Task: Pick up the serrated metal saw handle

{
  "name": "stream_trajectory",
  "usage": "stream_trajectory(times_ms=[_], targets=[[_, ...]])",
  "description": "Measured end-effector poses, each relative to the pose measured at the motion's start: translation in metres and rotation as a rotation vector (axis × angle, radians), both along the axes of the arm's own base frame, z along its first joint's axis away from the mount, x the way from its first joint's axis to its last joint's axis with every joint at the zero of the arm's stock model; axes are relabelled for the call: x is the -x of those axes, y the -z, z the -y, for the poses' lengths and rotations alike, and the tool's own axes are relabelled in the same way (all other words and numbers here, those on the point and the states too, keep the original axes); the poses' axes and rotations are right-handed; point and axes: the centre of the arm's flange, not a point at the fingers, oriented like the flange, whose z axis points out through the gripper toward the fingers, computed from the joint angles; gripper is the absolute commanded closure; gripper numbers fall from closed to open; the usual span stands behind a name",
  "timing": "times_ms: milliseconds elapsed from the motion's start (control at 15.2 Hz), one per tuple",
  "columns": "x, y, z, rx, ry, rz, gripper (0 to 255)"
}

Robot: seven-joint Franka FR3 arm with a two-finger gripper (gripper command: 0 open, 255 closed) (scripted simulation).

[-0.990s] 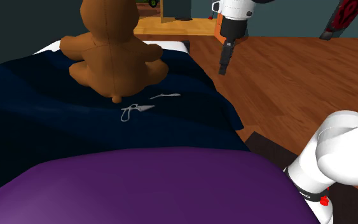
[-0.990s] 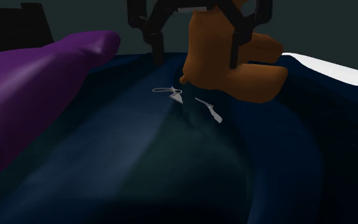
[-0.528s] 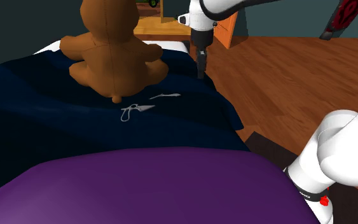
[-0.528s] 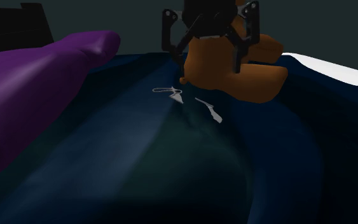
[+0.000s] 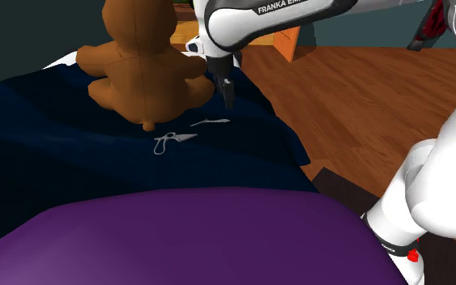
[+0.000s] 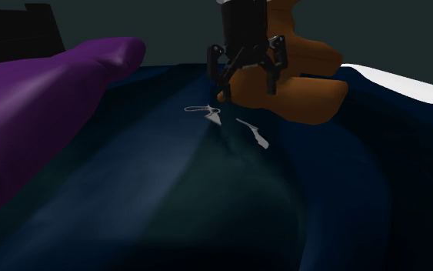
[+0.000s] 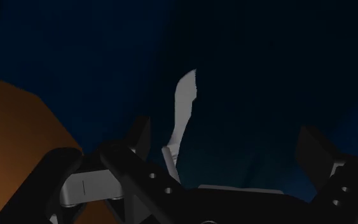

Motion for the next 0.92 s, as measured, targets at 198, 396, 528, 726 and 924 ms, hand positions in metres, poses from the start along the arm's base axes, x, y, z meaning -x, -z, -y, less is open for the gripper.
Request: stream_trajectory(times_ms=[198, 396, 528, 726, 924], targets=[[-0.020, 0.021, -0.032, 0.030, -0.129, -0.020, 0], [-0.037, 0.045, -0.065, 0.060, -0.257, -0.040, 0], [-0.045, 0.057, -0.081, 0.075, -0.321, -0.050, 0], [-0.047, 0.073, -0.085, 0.079, -0.341, -0.053, 0], [-0.048, 0.089, -0.086, 0.080, -0.343, -0.053, 0]])
